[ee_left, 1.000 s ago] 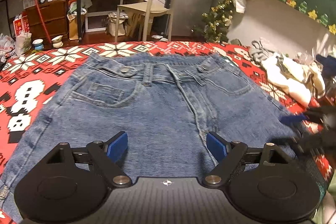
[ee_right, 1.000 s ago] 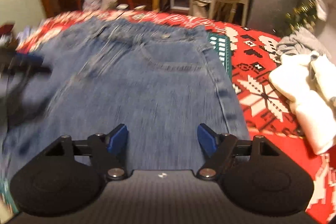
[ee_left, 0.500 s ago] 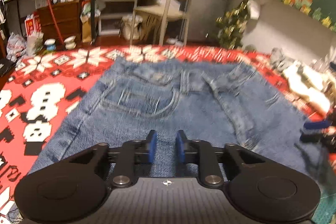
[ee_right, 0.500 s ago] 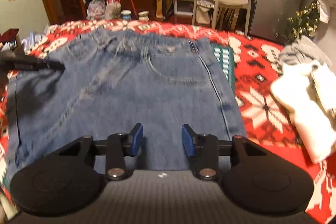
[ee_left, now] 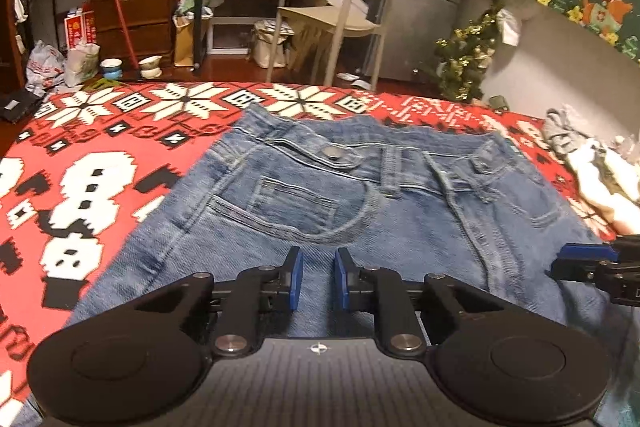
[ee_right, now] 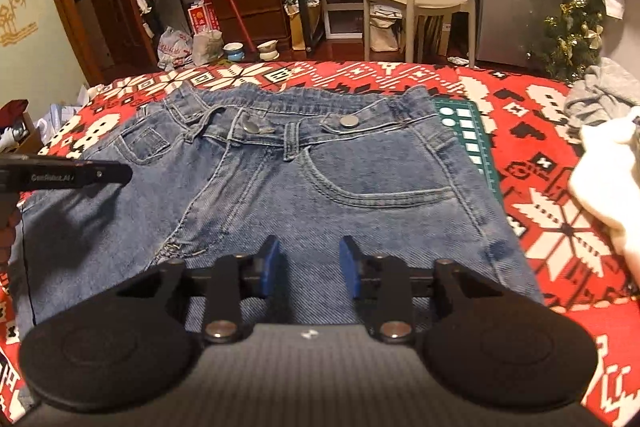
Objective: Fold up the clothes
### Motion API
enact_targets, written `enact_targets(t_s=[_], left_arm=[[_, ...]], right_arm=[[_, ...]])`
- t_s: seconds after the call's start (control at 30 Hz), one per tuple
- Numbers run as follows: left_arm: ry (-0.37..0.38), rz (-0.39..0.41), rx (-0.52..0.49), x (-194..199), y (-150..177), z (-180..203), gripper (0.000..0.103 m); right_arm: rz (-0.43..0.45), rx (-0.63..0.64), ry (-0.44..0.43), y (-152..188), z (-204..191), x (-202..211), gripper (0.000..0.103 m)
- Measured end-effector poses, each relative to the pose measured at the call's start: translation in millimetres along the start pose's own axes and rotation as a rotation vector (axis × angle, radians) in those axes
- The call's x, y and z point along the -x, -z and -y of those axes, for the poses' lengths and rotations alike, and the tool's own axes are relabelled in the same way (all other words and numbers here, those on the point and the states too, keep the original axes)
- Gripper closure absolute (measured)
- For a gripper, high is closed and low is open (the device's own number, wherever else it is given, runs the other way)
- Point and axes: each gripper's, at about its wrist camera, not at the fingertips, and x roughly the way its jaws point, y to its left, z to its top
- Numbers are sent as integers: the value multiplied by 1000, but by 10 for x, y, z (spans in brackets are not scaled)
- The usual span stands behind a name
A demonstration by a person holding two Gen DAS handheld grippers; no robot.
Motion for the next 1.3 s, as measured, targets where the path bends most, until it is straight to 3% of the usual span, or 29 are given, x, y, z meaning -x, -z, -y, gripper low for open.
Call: enact_targets(t_s=[0.17, 0.3, 0.57, 0.73, 0.83, 1.03, 1.1, 1.17, 1.23, 1.27, 1.3], left_arm=[[6, 14, 34, -53, -37, -81, 85], [9, 26, 48, -74, -47, -104, 85], [34, 43, 77, -81, -47, -156, 85], [51, 50, 102, -89, -53, -204, 85], [59, 54, 117, -98, -58, -227, 85], [77, 59, 138, -109, -65, -260, 85], [87, 52, 138, -95, -80, -251, 79], [90, 48, 138, -57, -105, -221, 53], [82, 55, 131, 14, -135, -171, 43], [84, 57, 122, 44, -150, -147, 42], [93, 53, 112, 64, -161, -125, 42]], right_arm=[[31, 28, -25, -133, -141, -110, 77], [45, 33, -73, -315, -310, -275, 94], [57, 89, -109, -712, -767, -913, 99], [33, 106, -57, -897, -853, -1278, 103], [23, 38, -82, -973, -773, -1351, 103], [-20, 33, -81, -1076, -755, -1367, 103], [-57, -13, -113, -1149, -682, -1306, 91], [-81, -14, -116, -1179, -651, -1180, 83], [-100, 0, -109, -1194, -632, -1034, 71], [-109, 7, -106, -1201, -623, -961, 57], [-119, 17, -97, -1191, -615, -890, 50]])
